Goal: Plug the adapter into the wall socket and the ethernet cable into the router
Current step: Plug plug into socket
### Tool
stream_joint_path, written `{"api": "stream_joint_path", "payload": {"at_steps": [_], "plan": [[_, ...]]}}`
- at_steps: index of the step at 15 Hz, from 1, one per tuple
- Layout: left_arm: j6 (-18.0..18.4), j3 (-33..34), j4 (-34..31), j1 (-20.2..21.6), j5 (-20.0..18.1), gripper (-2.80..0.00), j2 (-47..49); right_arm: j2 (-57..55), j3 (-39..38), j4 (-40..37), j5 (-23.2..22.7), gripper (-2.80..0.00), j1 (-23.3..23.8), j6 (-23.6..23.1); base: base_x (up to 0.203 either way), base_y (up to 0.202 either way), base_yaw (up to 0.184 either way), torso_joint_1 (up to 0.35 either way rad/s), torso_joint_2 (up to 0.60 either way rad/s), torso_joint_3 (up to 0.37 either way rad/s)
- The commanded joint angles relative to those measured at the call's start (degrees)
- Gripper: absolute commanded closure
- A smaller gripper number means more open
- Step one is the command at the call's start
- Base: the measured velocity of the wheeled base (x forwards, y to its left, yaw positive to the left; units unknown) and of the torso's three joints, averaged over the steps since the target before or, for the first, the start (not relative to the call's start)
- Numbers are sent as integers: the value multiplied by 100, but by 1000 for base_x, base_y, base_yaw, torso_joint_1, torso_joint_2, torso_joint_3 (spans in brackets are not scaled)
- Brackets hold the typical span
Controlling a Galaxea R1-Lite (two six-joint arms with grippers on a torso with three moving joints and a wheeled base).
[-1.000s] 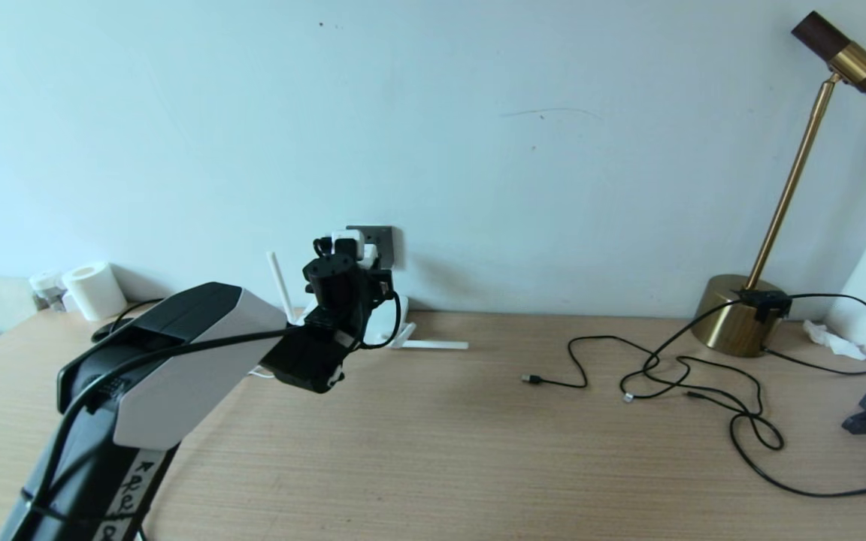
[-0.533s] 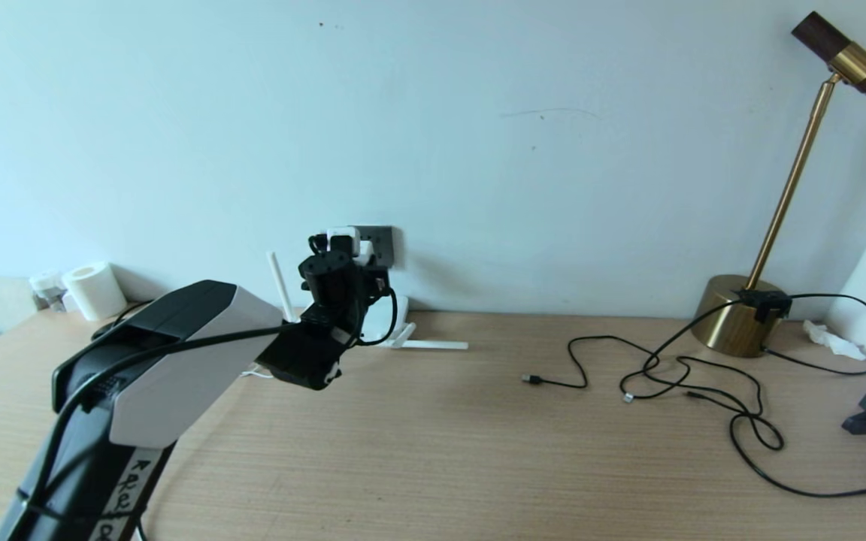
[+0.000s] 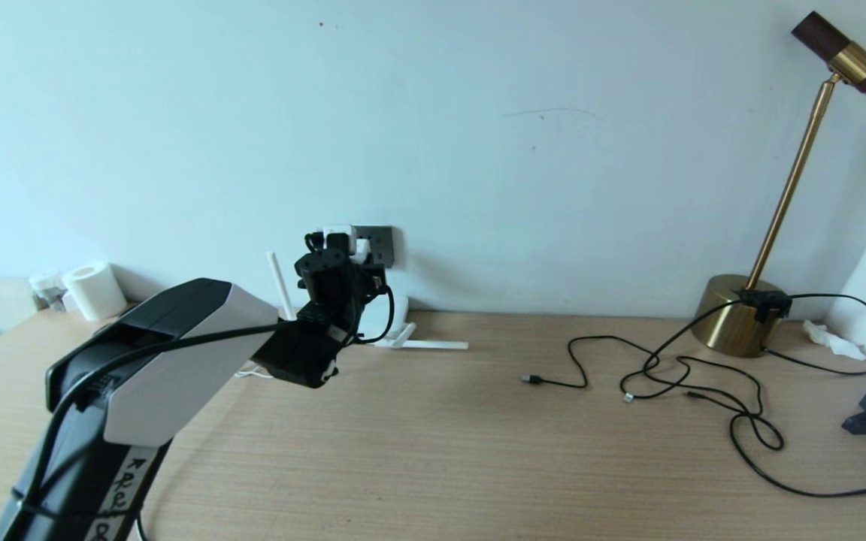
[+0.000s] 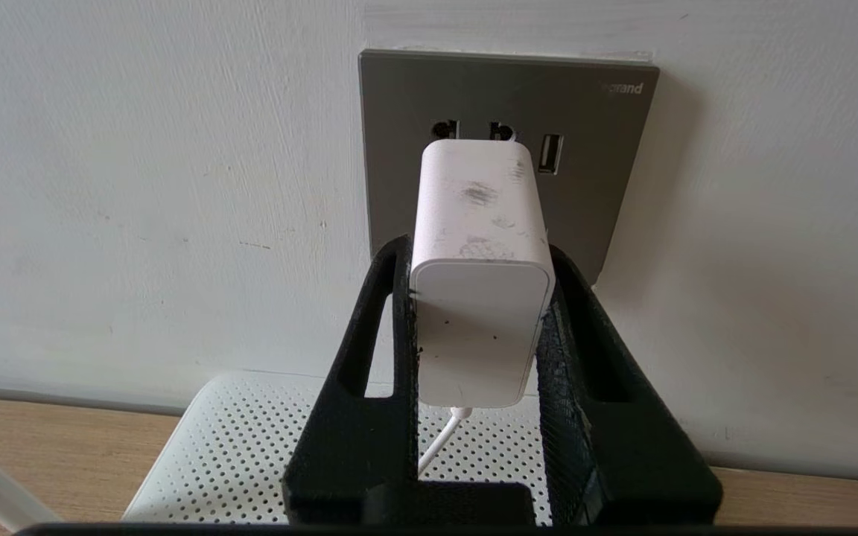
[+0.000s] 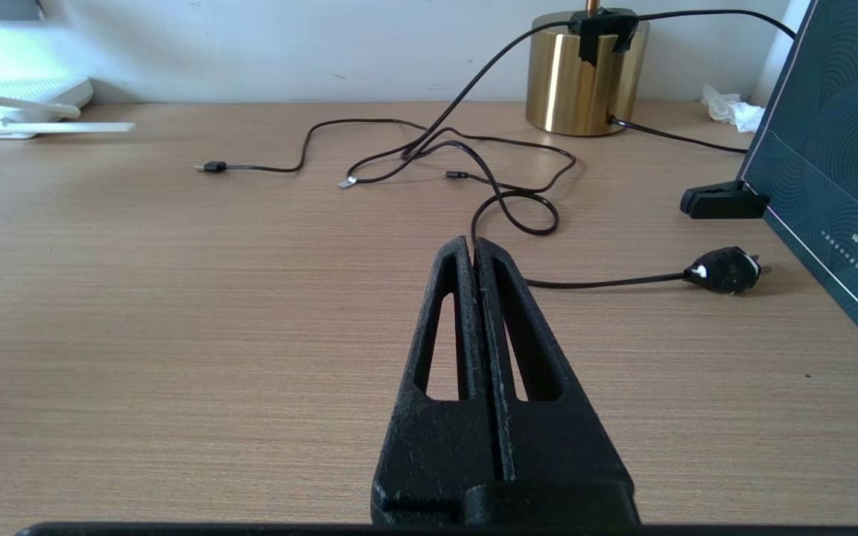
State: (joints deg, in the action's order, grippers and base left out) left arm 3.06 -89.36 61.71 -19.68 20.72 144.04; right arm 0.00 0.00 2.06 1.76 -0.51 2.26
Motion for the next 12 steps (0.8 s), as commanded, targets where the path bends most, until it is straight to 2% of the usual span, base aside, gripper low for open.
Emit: {"api": "stream_joint_path", "payload": {"at_steps": [1,12], "plan": [[2,-20,34,8,11,0,18,0,-62,5,0,0,-2,3,0,0,0,0,0,0],[2,-96,-115,66,-139,0,54,0,-62,5,0,0,-2,3,0,0,0,0,0,0]]}}
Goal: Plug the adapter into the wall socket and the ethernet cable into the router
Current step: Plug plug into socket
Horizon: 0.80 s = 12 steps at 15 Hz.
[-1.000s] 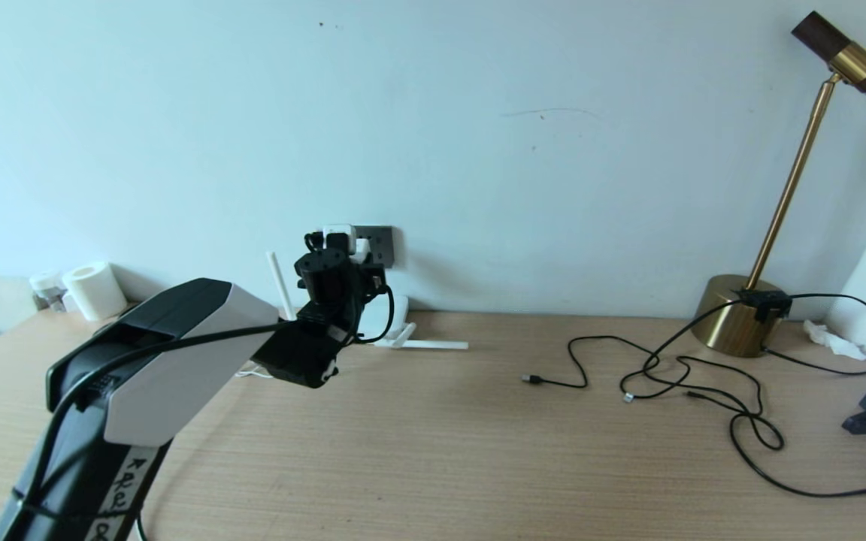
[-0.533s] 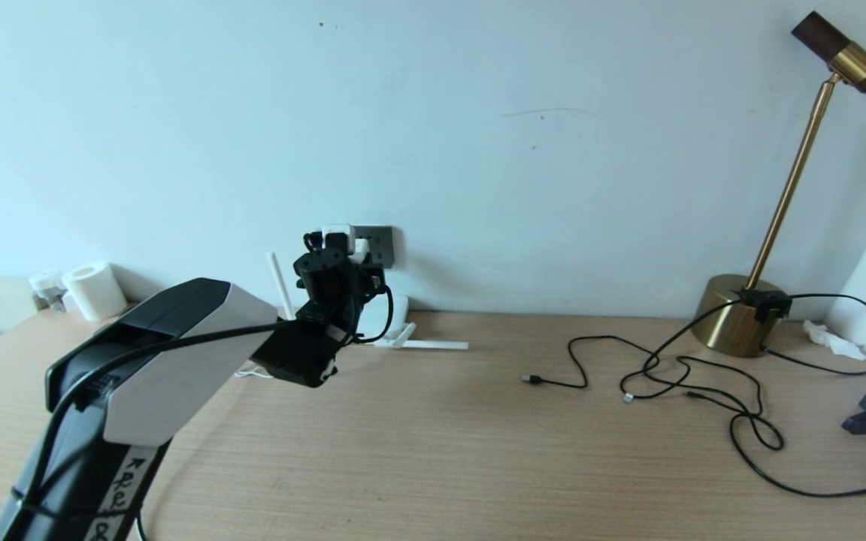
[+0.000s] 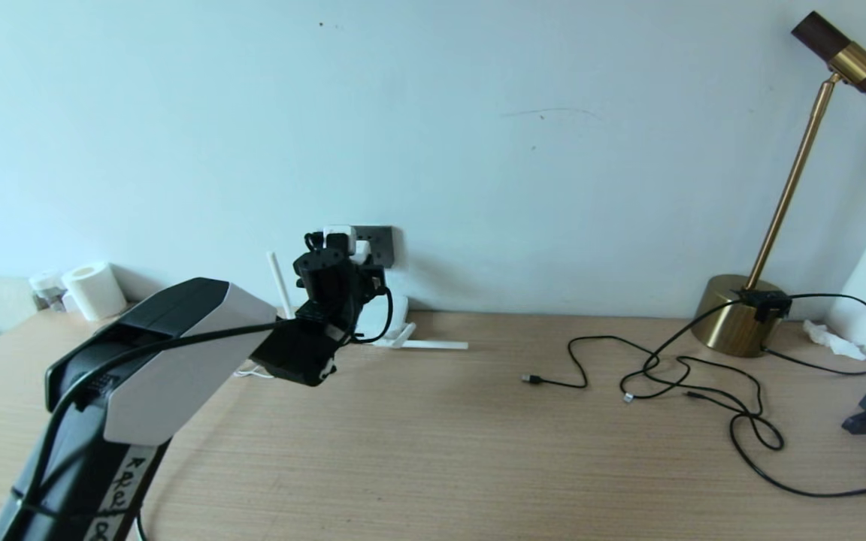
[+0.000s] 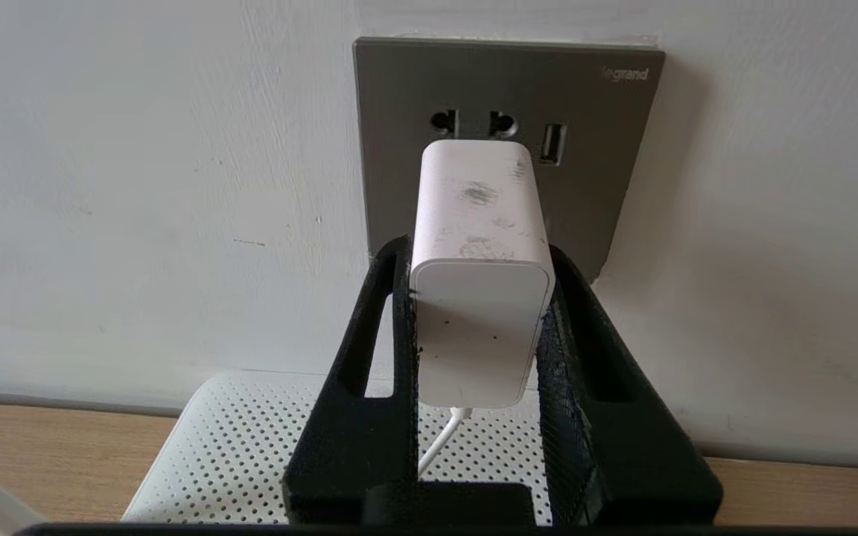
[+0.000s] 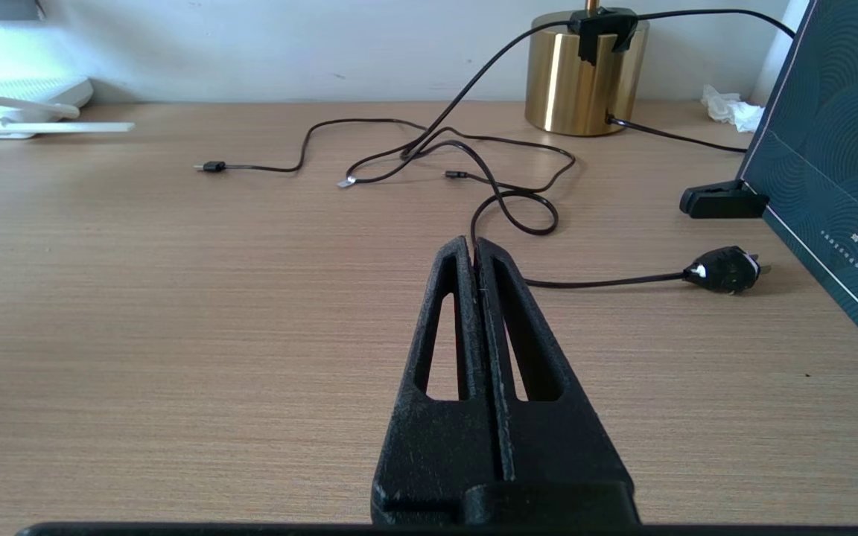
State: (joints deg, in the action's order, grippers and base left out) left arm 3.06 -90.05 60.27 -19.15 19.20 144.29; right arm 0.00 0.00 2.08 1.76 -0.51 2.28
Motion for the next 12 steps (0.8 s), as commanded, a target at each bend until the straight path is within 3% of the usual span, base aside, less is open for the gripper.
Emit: {"api": "stream_joint_path", "payload": {"at_steps": [1,12], "plan": [[2,-48,11,34,14,0,29,0,-62,2,0,0,-2,1,0,0,0,0,0,0],[2,-241,-156,52,-22,0,65,0,-62,2,0,0,-2,1,0,0,0,0,0,0]]}}
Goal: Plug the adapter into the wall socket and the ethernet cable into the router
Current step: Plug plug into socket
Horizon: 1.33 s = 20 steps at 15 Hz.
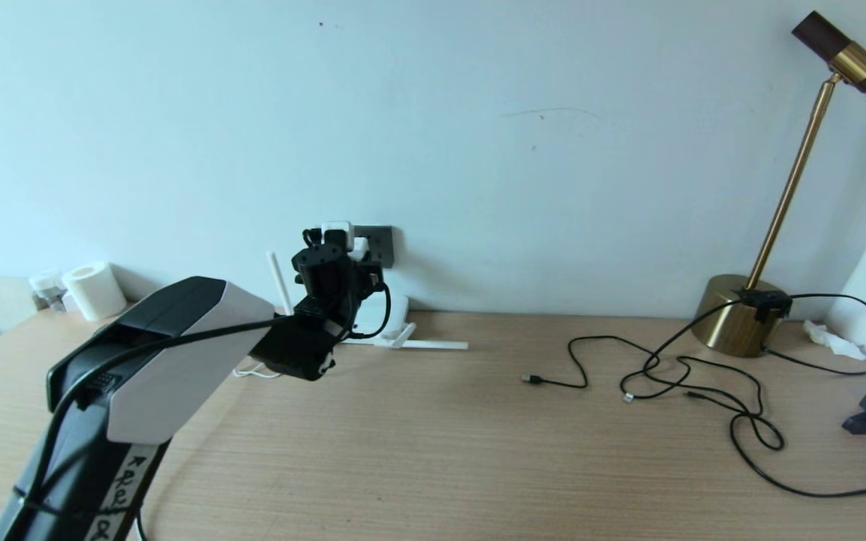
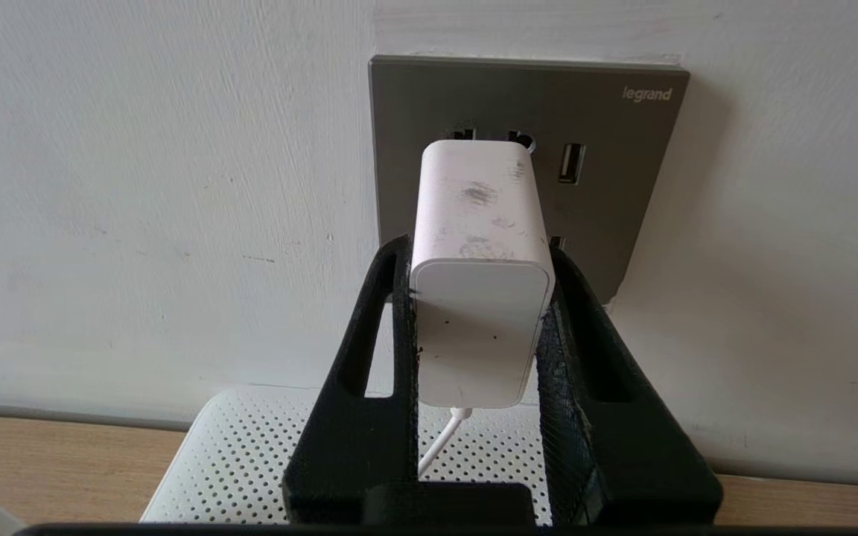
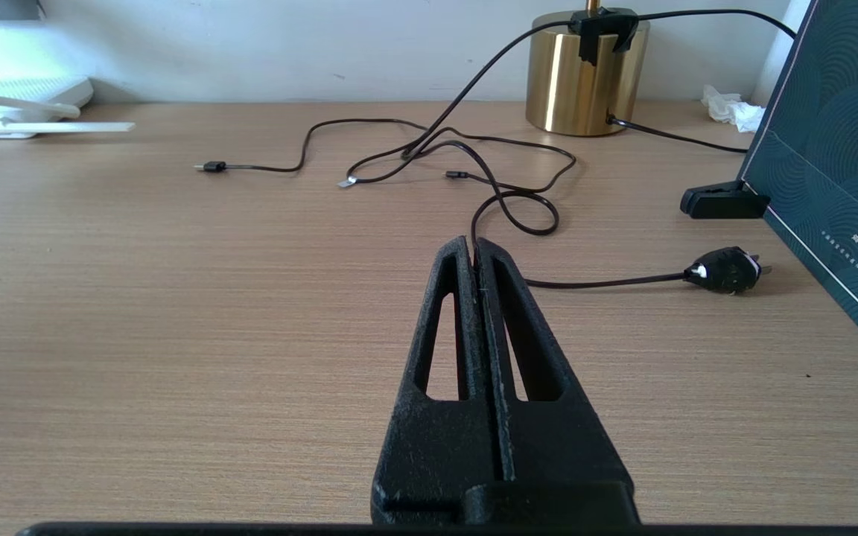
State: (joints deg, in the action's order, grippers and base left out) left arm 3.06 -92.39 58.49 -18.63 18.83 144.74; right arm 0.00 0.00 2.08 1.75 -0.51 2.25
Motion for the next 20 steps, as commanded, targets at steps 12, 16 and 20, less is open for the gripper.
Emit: {"api": "stream_joint_path", "payload": {"at_steps": [12,16,20], "plan": [[2,-350,-233,-1,16,0,134,0,-62,2,1,0,-2,4,0,0,0,0,0,0],[2,-358,-233,-1,13,0,134,0,-62,2,1,0,-2,4,0,0,0,0,0,0],[2,-358,-233,70,-44,0,134,0,-62,2,1,0,-2,4,0,0,0,0,0,0]]}}
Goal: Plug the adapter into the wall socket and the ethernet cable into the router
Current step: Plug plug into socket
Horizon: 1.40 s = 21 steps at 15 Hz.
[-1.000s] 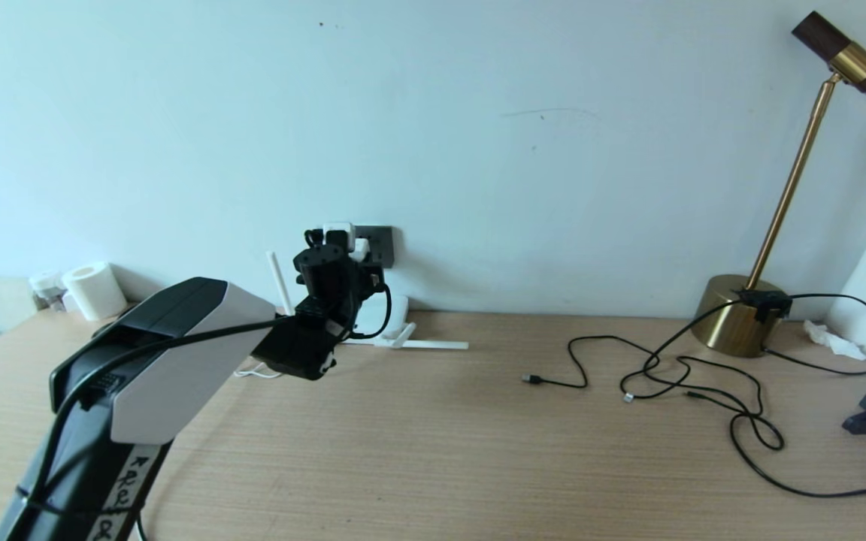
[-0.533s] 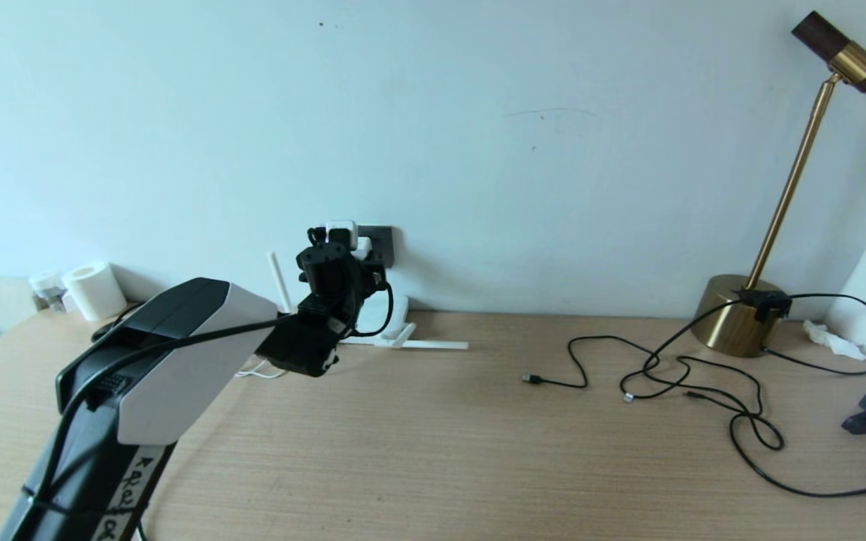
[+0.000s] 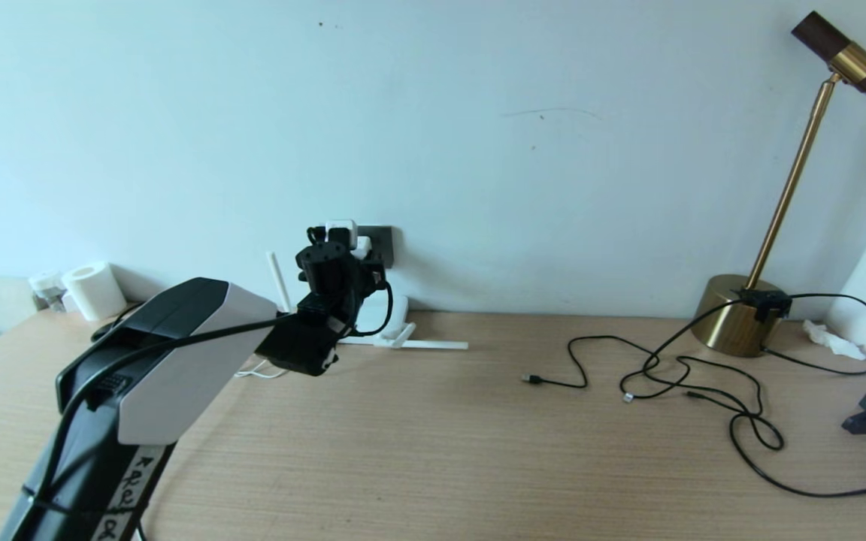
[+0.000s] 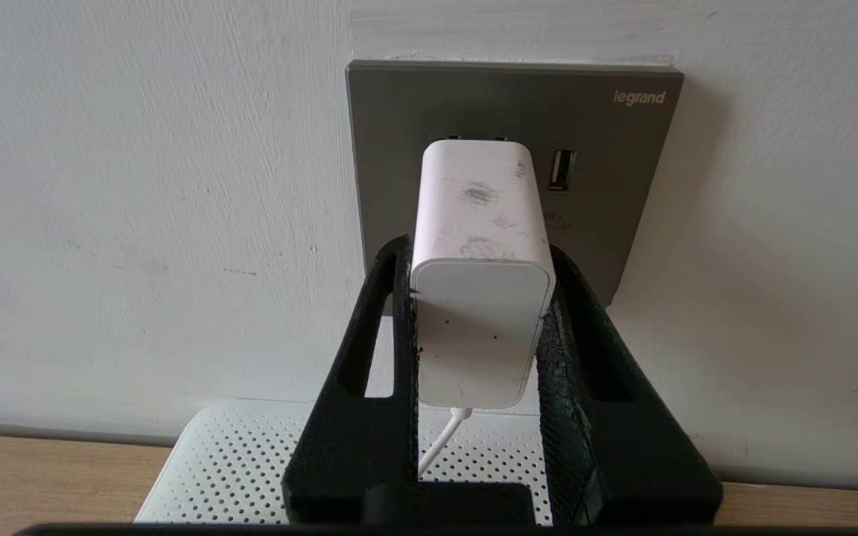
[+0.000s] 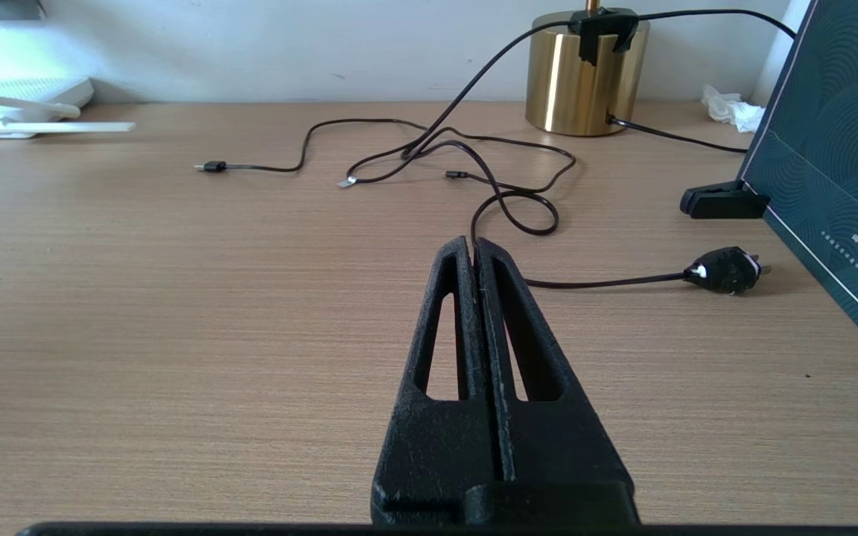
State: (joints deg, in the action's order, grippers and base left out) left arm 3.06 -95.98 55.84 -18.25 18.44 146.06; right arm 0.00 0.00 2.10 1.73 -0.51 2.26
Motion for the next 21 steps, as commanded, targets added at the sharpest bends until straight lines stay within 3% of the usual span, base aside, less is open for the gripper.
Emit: {"api": "stream_joint_path", "payload": {"at_steps": [1,21], "plan": [[2,0,32,44,-15,0,2,0,-62,1,3,0,-2,3,0,0,0,0,0,0],[2,-325,-241,68,-24,0,116,0,-62,1,3,0,-2,3,0,0,0,0,0,0]]}}
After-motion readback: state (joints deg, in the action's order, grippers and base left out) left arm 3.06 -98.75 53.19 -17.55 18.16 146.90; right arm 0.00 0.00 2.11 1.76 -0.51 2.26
